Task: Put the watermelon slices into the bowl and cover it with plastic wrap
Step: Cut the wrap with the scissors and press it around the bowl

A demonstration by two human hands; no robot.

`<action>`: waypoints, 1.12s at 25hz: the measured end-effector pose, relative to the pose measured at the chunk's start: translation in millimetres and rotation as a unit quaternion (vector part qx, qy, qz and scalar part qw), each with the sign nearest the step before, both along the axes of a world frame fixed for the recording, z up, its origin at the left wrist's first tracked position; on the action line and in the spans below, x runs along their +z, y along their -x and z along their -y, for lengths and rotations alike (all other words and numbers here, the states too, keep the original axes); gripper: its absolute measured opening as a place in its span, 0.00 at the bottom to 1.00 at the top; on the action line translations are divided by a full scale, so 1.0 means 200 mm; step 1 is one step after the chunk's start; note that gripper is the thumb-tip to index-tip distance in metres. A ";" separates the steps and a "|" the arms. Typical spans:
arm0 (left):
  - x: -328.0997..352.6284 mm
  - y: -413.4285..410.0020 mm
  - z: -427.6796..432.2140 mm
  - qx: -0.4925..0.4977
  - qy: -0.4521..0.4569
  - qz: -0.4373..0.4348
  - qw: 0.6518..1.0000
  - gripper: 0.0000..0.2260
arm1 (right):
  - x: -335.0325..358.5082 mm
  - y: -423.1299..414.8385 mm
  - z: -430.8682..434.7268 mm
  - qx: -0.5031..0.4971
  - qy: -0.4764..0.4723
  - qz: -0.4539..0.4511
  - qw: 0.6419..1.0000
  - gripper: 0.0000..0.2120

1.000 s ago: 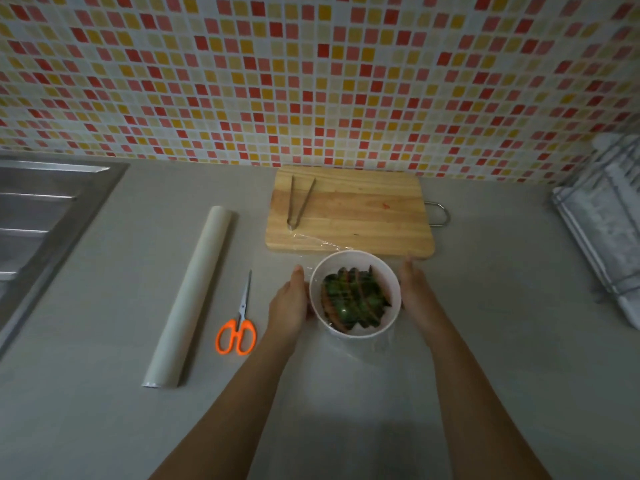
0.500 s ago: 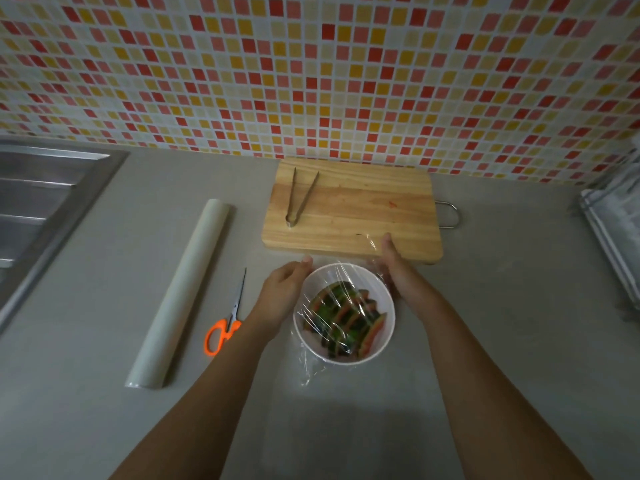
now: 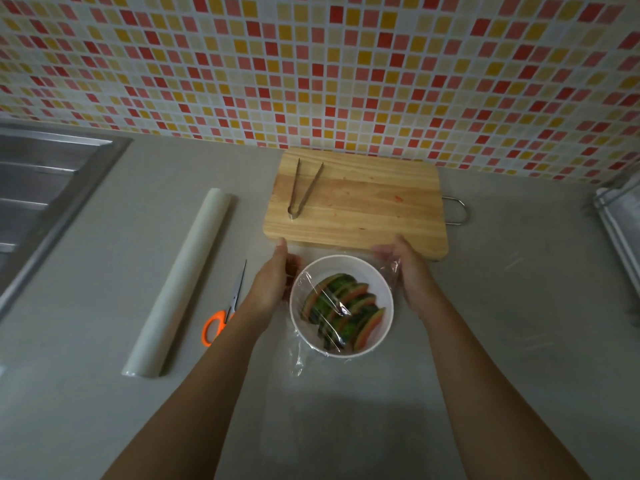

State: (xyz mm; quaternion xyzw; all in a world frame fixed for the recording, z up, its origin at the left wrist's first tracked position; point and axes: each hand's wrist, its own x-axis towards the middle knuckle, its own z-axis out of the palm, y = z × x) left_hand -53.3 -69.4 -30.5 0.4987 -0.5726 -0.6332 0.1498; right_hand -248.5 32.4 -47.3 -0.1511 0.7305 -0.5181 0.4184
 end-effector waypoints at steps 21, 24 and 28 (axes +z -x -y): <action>-0.07 -0.17 -0.04 0.061 0.032 0.016 0.998 0.18 | 0.06 -0.03 0.03 -0.015 -0.007 0.094 0.995 0.19; -0.06 -0.17 -0.04 0.055 0.028 0.011 0.998 0.18 | 0.06 -0.02 0.02 0.054 -0.036 0.055 0.996 0.17; -0.04 -0.16 -0.02 0.025 0.061 0.024 0.998 0.17 | 0.06 -0.02 0.02 0.118 -0.061 0.020 0.991 0.19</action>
